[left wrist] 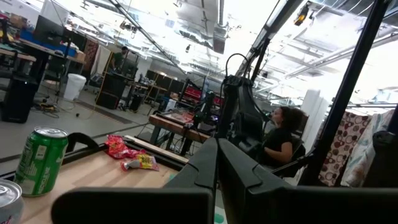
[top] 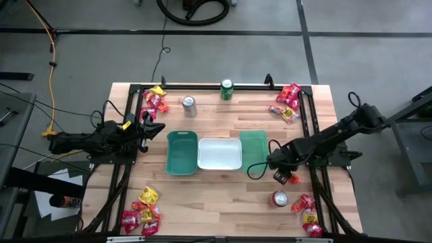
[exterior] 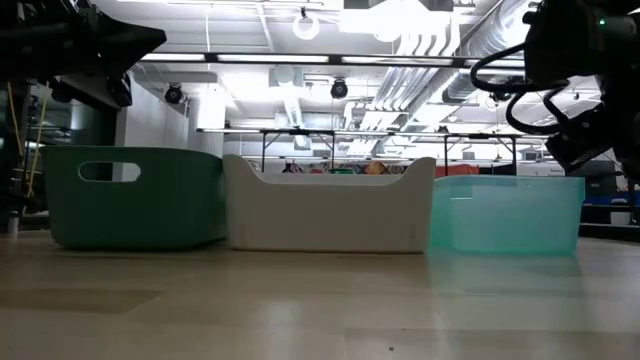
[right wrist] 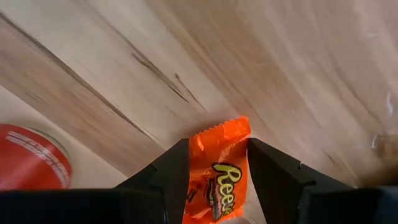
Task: Sort candy
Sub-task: Put the orange chocolate into the white bin
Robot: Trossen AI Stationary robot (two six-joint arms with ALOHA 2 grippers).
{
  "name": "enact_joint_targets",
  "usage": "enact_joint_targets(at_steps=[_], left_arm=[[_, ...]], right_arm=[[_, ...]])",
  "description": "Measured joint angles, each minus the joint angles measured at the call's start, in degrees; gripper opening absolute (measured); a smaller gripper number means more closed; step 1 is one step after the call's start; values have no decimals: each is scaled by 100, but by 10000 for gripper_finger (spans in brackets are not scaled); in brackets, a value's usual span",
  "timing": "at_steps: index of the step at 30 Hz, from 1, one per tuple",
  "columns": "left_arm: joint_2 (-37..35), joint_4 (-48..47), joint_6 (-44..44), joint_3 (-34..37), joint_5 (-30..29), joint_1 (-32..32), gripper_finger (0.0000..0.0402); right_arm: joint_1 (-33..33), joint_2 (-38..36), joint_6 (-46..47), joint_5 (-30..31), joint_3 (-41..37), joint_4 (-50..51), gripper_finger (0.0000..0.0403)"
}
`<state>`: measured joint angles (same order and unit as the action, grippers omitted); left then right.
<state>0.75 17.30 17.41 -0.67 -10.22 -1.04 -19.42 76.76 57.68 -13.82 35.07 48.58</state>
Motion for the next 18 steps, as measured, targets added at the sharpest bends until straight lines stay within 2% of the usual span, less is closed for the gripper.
enact_joint_targets(at_steps=[6,8,10,13,14,18], left_arm=[[-1,0,-1,-1,1,-1,1],[-2,0,0,-2,0,0,1],[0,-2,0,0,0,0,1],[-1,-2,0,-1,1,0,1],[0,-1,-1,-1,1,0,1],[-2,0,0,-1,0,0,1]], right_arm=[[-267,318,30,10,0,-11,153],[-356,408,28,10,0,-11,141],[-441,457,-12,17,0,-2,111],[-542,360,-113,-17,100,125,31],[-569,266,-218,-28,212,220,17],[-616,-261,-496,152,1036,1019,13]])
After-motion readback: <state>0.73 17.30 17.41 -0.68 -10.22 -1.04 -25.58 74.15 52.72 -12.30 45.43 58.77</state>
